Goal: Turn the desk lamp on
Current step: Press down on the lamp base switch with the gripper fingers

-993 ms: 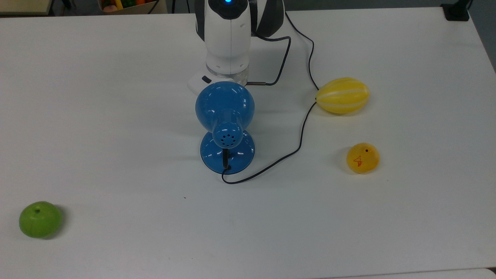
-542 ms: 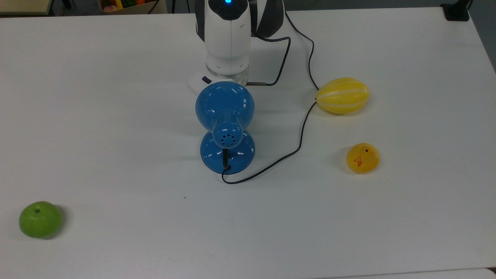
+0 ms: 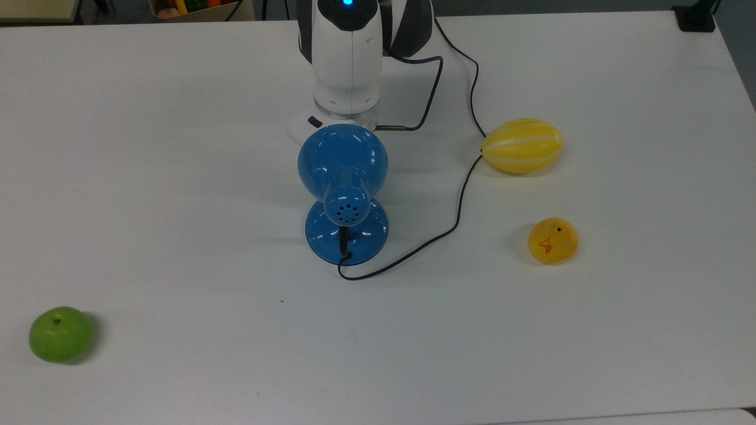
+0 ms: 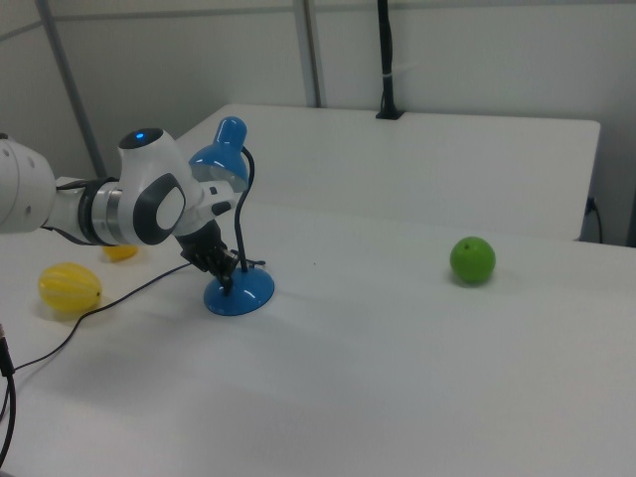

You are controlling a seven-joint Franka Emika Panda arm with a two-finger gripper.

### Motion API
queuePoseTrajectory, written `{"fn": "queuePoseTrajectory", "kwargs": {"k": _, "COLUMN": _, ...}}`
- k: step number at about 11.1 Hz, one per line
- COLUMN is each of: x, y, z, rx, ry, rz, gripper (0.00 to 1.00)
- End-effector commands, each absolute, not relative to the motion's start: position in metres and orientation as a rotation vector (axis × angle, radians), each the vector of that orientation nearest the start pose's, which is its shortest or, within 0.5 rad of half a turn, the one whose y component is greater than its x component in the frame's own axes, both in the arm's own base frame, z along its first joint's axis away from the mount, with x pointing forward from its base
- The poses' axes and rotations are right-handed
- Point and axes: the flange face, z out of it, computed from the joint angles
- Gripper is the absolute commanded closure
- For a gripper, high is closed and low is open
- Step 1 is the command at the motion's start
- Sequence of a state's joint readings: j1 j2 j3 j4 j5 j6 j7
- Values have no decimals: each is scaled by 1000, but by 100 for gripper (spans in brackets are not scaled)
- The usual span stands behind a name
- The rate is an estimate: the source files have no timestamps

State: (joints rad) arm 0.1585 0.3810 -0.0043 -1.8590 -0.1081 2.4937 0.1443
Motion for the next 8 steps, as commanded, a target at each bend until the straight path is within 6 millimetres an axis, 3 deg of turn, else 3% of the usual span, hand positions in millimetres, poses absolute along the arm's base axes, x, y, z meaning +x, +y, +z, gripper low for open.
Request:
{"fn": "queuePoseTrajectory", "kwargs": {"k": 1, "x": 649, "y": 101, "z": 330, "rx": -3170, "ry": -141, "rz": -413, "gripper": 100}}
{"fn": "queuePoseTrajectory", "kwargs": {"k": 8, "x": 652, "y": 102, "z": 308, "rx": -3184, "ry": -165, "rz": -388, "gripper": 100}}
